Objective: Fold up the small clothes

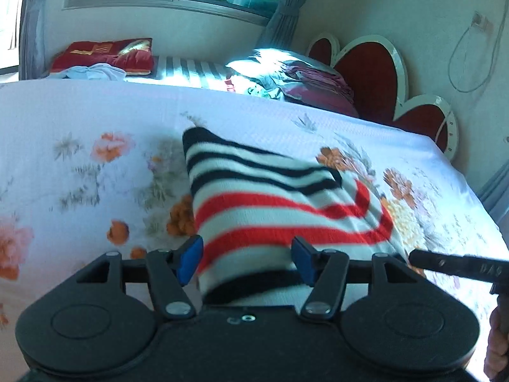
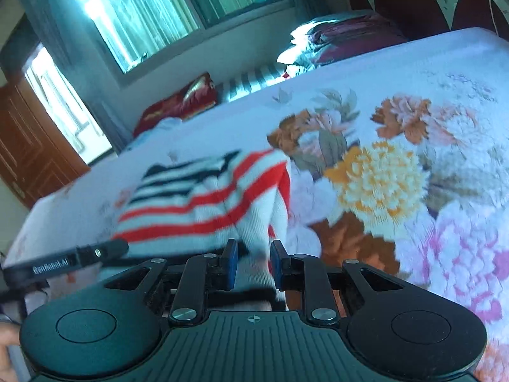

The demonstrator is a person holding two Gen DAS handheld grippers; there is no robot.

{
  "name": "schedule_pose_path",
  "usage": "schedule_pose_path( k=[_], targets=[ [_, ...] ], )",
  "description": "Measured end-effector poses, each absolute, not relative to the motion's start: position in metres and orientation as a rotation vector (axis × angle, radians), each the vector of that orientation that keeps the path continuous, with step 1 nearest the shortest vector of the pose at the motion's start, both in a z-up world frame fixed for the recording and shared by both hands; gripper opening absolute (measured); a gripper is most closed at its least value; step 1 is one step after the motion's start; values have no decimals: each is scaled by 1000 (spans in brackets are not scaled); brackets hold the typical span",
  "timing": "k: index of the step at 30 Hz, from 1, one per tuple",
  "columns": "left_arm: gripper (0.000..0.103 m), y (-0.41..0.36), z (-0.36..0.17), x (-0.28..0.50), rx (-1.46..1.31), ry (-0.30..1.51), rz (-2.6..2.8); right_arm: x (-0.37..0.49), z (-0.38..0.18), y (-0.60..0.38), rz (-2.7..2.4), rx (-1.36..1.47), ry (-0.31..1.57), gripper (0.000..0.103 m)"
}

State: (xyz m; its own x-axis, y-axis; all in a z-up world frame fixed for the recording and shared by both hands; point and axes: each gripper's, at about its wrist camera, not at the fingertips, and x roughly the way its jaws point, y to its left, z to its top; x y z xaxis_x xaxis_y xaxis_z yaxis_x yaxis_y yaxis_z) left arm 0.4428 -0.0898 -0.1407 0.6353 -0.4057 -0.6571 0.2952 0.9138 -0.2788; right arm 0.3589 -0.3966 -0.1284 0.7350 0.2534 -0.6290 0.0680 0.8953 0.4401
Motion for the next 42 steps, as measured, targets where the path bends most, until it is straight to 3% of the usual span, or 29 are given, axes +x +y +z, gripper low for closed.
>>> schedule_pose_path(
  k=[8,17,21,26,42],
  targets=[
    [59,-81,-155,487,-315,827,-320,424,-139,-402,38,538,790,23],
    [71,-80,-178,490,-302,850,-306,446,-164,-398,-44,430,818,24],
    [64,-82,-164,491,-287,827,-302,441,-145,-402,-32,435,755,24],
    [64,-88,-165,514,-283,830,-268,461,-130,-394,-13,414,716,24],
    [73,-95,-173,527,-197,861,-214,483,-159,-383,-33,316,775,24]
  ],
)
